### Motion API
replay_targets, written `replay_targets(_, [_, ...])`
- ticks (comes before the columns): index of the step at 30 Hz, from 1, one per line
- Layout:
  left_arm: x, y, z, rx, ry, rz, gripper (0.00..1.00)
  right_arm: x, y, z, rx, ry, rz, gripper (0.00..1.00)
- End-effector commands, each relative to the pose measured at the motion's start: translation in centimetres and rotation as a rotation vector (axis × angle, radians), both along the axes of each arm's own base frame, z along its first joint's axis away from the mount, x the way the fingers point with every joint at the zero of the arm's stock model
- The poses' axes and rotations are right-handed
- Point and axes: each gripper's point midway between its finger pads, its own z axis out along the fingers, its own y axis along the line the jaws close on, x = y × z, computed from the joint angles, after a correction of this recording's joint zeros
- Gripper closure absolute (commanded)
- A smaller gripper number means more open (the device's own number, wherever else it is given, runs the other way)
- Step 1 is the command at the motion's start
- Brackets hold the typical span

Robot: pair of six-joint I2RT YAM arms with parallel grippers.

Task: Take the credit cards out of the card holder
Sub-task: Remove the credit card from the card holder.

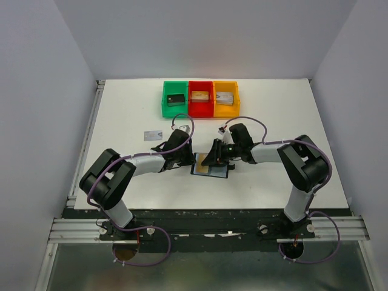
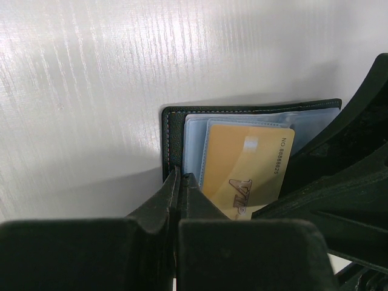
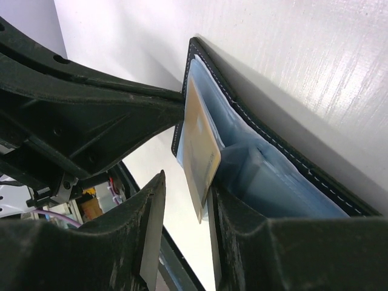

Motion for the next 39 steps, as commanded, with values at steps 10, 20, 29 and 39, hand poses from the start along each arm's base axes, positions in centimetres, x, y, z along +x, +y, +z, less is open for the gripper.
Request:
replay_targets(10, [-2.6,1.6,-3.8,0.095,0.125,-0.001,1.00,0.1,-0.9,0.8,-0.008,-0.039,-0.010,0.61])
replay_targets(20, [-2.8,1.7,-4.1,0.096,0.136,0.001,1.00,0.1,-1.3,1.0,-0.003,-0.044,-0.015,0.62])
replay_targets(29, [-2.7,0.1,-3.4,0.029,0.115,-0.060,1.00,0.5,-0.3,2.0,0.090,-0.041,-0.020,0.60])
replay_targets(39, [-2.9,-0.5,-2.9,-0.004,0.094,-0.089,1.00,1.5,0.5,2.0,0.121,-0.024,-0.044,0.58])
